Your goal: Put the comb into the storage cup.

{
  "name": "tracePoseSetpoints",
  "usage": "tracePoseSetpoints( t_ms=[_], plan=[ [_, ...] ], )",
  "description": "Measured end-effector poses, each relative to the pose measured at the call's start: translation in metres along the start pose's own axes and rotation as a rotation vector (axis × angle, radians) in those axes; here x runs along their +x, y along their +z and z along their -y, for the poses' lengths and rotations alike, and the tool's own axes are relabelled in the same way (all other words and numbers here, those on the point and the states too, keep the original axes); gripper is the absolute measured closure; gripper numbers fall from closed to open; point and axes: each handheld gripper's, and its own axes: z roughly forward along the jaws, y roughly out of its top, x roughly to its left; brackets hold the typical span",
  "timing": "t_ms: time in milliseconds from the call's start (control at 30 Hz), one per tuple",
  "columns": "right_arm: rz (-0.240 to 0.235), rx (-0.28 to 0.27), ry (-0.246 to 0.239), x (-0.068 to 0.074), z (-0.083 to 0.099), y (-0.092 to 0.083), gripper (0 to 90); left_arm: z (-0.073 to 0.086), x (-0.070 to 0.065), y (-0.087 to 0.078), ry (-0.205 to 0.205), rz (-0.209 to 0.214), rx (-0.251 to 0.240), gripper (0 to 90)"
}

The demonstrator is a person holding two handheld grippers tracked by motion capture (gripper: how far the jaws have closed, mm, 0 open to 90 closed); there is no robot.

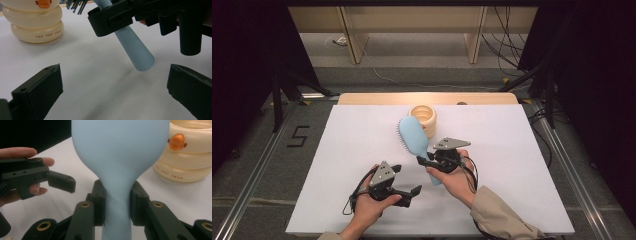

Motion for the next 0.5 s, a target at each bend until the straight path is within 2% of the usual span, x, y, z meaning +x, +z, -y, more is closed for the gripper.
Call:
tracePoseSetpoints(
  t_ms=[500],
  plan=[
    [-0.002,-0.009,0.004,0.0032,-0.0001,0.0004,70.1,-0.001,-0.0039,0.0103,0.003,0.007,0.014,0.0]
  ],
)
